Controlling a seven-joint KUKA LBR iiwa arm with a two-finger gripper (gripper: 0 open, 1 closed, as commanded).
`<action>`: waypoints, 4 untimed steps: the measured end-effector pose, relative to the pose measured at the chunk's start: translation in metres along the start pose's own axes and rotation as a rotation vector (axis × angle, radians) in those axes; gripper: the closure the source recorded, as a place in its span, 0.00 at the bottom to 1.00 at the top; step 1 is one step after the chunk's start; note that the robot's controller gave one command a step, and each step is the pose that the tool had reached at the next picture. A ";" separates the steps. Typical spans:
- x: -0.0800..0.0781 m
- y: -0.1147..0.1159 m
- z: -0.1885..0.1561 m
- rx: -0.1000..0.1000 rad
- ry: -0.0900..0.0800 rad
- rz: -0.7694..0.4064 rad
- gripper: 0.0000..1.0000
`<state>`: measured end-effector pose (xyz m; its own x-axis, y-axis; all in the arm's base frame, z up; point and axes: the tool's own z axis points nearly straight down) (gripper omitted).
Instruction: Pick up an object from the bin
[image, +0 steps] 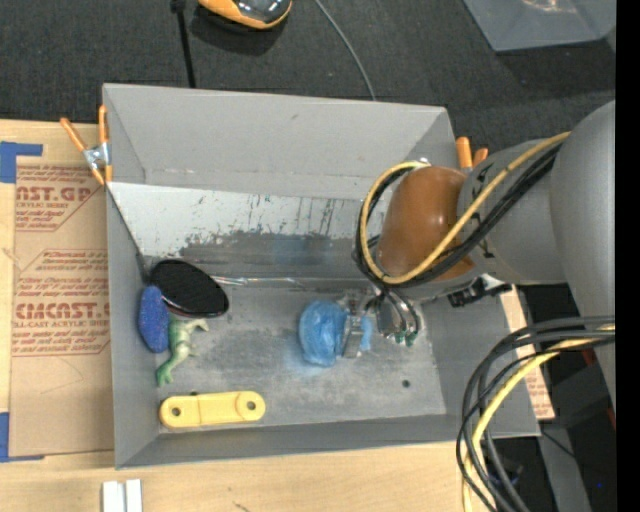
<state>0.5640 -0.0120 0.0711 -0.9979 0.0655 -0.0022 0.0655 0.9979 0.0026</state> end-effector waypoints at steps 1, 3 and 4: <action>0.000 0.000 0.000 0.000 0.000 0.000 1.00; 0.003 -0.009 0.001 -0.001 -0.003 -0.115 1.00; 0.003 -0.009 0.001 -0.001 -0.003 -0.115 1.00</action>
Offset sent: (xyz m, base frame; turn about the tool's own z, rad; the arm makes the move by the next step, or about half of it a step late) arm 0.0000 0.0000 0.0000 0.0000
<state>0.5600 -0.0206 0.0703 -0.9987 -0.0499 -0.0052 -0.0499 0.9987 0.0032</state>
